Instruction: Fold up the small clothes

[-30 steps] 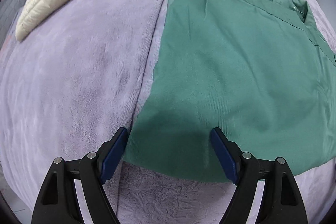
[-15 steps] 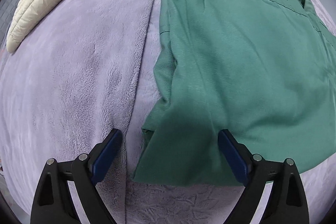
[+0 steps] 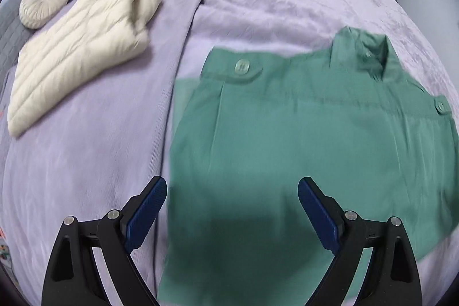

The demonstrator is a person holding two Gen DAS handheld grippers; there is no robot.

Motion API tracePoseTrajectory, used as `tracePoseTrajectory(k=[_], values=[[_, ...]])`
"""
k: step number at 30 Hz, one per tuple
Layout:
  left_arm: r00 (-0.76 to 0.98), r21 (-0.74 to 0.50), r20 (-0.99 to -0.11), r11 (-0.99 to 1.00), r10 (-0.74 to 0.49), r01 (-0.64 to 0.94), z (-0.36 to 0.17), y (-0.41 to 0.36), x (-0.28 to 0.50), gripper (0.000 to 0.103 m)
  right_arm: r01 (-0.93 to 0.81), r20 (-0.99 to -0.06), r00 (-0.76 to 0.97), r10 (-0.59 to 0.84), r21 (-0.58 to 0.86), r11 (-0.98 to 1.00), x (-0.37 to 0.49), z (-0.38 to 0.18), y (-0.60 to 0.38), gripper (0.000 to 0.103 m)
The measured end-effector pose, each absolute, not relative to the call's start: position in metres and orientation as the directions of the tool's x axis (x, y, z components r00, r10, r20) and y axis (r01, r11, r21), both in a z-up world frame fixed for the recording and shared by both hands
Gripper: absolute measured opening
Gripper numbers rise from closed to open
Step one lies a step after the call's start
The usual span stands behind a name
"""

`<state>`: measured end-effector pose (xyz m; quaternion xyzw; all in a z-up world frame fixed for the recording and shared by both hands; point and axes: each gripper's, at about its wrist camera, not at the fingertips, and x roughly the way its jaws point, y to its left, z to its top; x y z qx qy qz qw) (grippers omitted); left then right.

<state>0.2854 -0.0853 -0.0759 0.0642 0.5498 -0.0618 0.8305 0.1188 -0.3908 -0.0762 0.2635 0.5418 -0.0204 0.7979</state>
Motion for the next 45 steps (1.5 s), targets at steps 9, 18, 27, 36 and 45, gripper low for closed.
tracePoseTrajectory(k=[9,18,27,36,45], values=[[0.337,0.045,-0.940,0.999,0.047,-0.013,-0.129,-0.049,0.335,0.095,0.272,-0.907,0.321,0.272,0.364,0.891,0.139,-0.129,-0.421,0.024],[0.319,0.131,-0.941,0.990,0.111,0.042,-0.113,-0.015,0.316,0.095,0.437,-0.922,0.345,0.174,0.322,0.840,0.104,-0.114,-0.474,0.027],[0.188,-0.112,-0.974,0.990,-0.127,0.090,-0.093,0.028,0.254,0.094,0.390,-0.790,0.420,0.447,0.602,0.697,0.049,-0.081,-0.406,0.064],[0.131,-0.268,-0.949,0.954,-0.286,0.138,-0.103,0.030,0.218,0.066,0.498,-0.615,0.318,0.721,0.756,0.425,0.033,-0.166,-0.256,0.073],[0.120,-0.462,-0.866,0.869,-0.485,0.177,-0.084,0.053,0.212,0.004,0.484,-0.683,0.361,0.635,0.719,0.499,0.041,-0.150,-0.248,0.014]])
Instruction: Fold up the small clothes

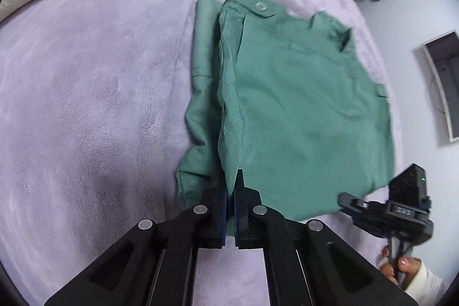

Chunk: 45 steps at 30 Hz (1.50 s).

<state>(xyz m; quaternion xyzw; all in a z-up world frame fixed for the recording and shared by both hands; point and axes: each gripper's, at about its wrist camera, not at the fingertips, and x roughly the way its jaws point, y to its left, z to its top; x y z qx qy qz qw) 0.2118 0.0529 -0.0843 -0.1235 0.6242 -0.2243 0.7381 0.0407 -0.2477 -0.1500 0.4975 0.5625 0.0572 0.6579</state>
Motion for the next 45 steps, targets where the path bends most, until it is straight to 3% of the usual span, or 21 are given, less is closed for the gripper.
tracePoseTrajectory(k=[5,9,15,20,25,29,40,42,44,45], values=[[0.092,-0.424,-0.888,0.879,-0.451,0.218,-0.099,0.056,0.198,0.004,0.530,-0.726,0.322,0.607,0.670,0.520,0.028,-0.160,-0.249,0.010],[0.063,-0.405,-0.906,0.901,-0.418,0.155,-0.128,0.069,0.197,0.004,0.563,-0.737,0.301,0.606,0.650,0.511,0.017,-0.173,-0.248,0.010],[0.110,-0.301,-0.940,0.937,-0.323,0.176,-0.103,0.090,0.187,0.005,0.506,-0.766,0.278,0.579,0.629,0.589,0.005,-0.141,-0.248,0.014],[0.213,-0.324,-0.907,0.925,-0.364,0.201,-0.065,0.092,0.196,0.005,0.379,-0.826,0.348,0.444,0.557,0.739,0.021,-0.092,-0.248,0.014],[0.238,-0.294,-0.909,0.930,-0.343,0.219,-0.082,0.046,0.220,0.005,0.371,-0.887,0.336,0.316,0.433,0.821,0.052,-0.100,-0.249,0.014],[0.188,-0.189,-0.954,0.956,-0.233,0.227,-0.123,0.028,0.223,0.005,0.434,-0.885,0.303,0.353,0.458,0.776,0.052,-0.127,-0.257,0.010],[0.157,-0.191,-0.963,0.964,-0.220,0.183,-0.106,0.058,0.209,0.005,0.445,-0.872,0.287,0.397,0.488,0.751,0.021,-0.108,-0.255,0.011],[0.160,-0.191,-0.962,0.962,-0.223,0.195,-0.099,0.060,0.201,0.005,0.454,-0.873,0.281,0.399,0.487,0.746,0.011,-0.103,-0.254,0.015],[0.158,-0.192,-0.961,0.959,-0.227,0.207,-0.093,0.059,0.190,0.005,0.466,-0.874,0.276,0.400,0.485,0.740,0.004,-0.099,-0.253,0.026],[0.158,-0.192,-0.961,0.958,-0.227,0.212,-0.090,0.056,0.187,0.005,0.471,-0.876,0.274,0.396,0.482,0.739,0.001,-0.097,-0.253,0.039]])
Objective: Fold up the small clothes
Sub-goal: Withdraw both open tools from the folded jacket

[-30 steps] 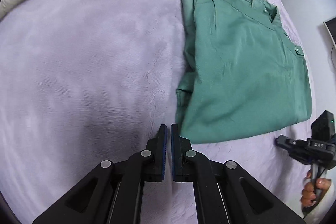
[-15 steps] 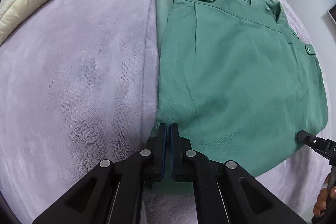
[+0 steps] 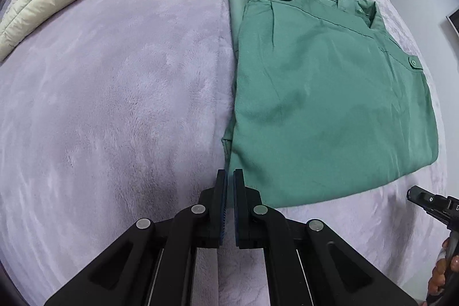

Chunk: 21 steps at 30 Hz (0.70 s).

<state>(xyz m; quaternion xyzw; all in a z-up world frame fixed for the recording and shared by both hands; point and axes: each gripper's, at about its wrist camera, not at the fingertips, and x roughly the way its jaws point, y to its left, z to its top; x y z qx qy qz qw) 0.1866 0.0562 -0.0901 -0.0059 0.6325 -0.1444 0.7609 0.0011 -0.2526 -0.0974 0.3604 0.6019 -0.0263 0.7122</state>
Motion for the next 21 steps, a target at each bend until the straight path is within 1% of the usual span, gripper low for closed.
tracePoseTrajectory(k=[1,2,5,8,12,15,17,19,20,21], values=[[0.158,-0.191,-0.961,0.958,-0.227,0.215,-0.087,0.055,0.182,0.005,0.477,-0.879,0.273,0.392,0.477,0.738,-0.003,-0.095,-0.252,0.052],[0.157,-0.193,-0.961,0.957,-0.229,0.216,-0.084,0.054,0.178,0.005,0.481,-0.880,0.274,0.388,0.475,0.737,-0.006,-0.092,-0.251,0.056],[0.144,-0.205,-0.961,0.956,-0.238,0.207,-0.078,0.048,0.170,0.005,0.492,-0.878,0.272,0.393,0.478,0.727,-0.013,-0.087,-0.246,0.056],[0.143,-0.189,-0.964,0.958,-0.222,0.217,-0.071,0.043,0.160,0.005,0.495,-0.878,0.271,0.396,0.479,0.725,-0.017,-0.082,-0.241,0.057],[0.132,-0.216,-0.960,0.953,-0.247,0.214,-0.065,0.042,0.151,0.005,0.491,-0.878,0.274,0.393,0.479,0.728,-0.021,-0.076,-0.236,0.062],[0.120,-0.225,-0.959,0.950,-0.255,0.217,-0.066,0.035,0.146,0.005,0.490,-0.877,0.274,0.395,0.481,0.727,-0.022,-0.074,-0.233,0.062],[0.110,-0.227,-0.961,0.949,-0.255,0.218,-0.066,0.035,0.142,0.005,0.487,-0.877,0.272,0.397,0.481,0.729,-0.022,-0.074,-0.230,0.065],[0.105,-0.226,-0.962,0.949,-0.253,0.219,-0.067,0.036,0.138,0.005,0.483,-0.876,0.269,0.400,0.482,0.731,-0.021,-0.074,-0.227,0.070],[0.106,-0.216,-0.964,0.951,-0.243,0.220,-0.067,0.036,0.136,0.005,0.479,-0.877,0.266,0.401,0.481,0.734,-0.020,-0.074,-0.225,0.070],[0.106,-0.209,-0.966,0.953,-0.237,0.219,-0.067,0.035,0.135,0.012,0.477,-0.876,0.264,0.403,0.481,0.735,-0.020,-0.074,-0.223,0.071]])
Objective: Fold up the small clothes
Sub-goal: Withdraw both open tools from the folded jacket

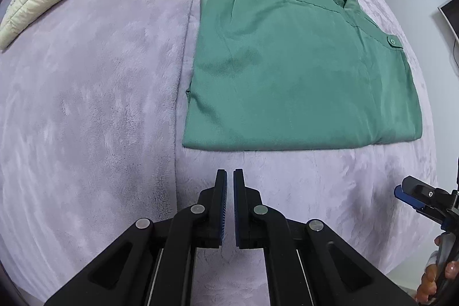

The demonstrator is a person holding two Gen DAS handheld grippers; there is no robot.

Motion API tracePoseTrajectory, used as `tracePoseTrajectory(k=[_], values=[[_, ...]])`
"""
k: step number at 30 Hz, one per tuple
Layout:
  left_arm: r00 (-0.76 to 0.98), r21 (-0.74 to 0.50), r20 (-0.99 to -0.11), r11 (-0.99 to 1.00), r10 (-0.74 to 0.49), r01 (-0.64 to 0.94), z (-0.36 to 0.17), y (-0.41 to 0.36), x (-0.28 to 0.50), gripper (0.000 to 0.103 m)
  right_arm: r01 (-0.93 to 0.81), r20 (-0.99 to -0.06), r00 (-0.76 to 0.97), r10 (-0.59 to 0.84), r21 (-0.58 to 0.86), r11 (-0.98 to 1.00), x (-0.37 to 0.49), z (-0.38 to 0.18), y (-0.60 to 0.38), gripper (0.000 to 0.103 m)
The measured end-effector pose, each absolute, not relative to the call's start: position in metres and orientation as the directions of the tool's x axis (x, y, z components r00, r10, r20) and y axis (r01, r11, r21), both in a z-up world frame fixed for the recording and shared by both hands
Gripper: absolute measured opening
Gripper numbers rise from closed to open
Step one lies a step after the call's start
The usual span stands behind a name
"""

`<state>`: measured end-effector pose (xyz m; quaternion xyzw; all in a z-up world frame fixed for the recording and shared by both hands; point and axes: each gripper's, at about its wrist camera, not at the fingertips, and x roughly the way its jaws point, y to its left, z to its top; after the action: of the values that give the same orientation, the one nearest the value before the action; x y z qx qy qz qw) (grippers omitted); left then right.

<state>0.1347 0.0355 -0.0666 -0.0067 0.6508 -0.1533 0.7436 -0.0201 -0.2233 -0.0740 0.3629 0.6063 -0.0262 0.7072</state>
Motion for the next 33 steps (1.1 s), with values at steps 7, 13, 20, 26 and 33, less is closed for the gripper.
tracePoseTrajectory(k=[7,13,20,26,33], values=[[0.159,-0.149,-0.970,0.966,-0.184,0.210,-0.059,0.037,0.132,0.102,0.450,-0.879,0.251,0.406,0.477,0.755,-0.015,-0.074,-0.212,0.080],[0.162,-0.079,-0.981,0.980,-0.109,0.182,-0.061,0.037,0.134,0.102,0.422,-0.883,0.261,0.389,0.467,0.777,-0.011,-0.069,-0.210,0.087],[0.144,-0.061,-0.986,0.983,-0.087,0.175,-0.072,0.037,0.139,0.102,0.365,-0.873,0.326,0.362,0.470,0.804,-0.005,-0.054,-0.209,0.095],[0.131,-0.096,-0.984,0.979,-0.120,0.180,-0.074,0.033,0.140,0.102,0.416,-0.853,0.252,0.457,0.522,0.745,-0.004,-0.080,-0.204,0.095],[0.114,-0.130,-0.982,0.978,-0.149,0.161,-0.083,0.038,0.146,0.102,0.512,-0.800,0.271,0.535,0.590,0.624,-0.012,-0.105,-0.204,0.095]])
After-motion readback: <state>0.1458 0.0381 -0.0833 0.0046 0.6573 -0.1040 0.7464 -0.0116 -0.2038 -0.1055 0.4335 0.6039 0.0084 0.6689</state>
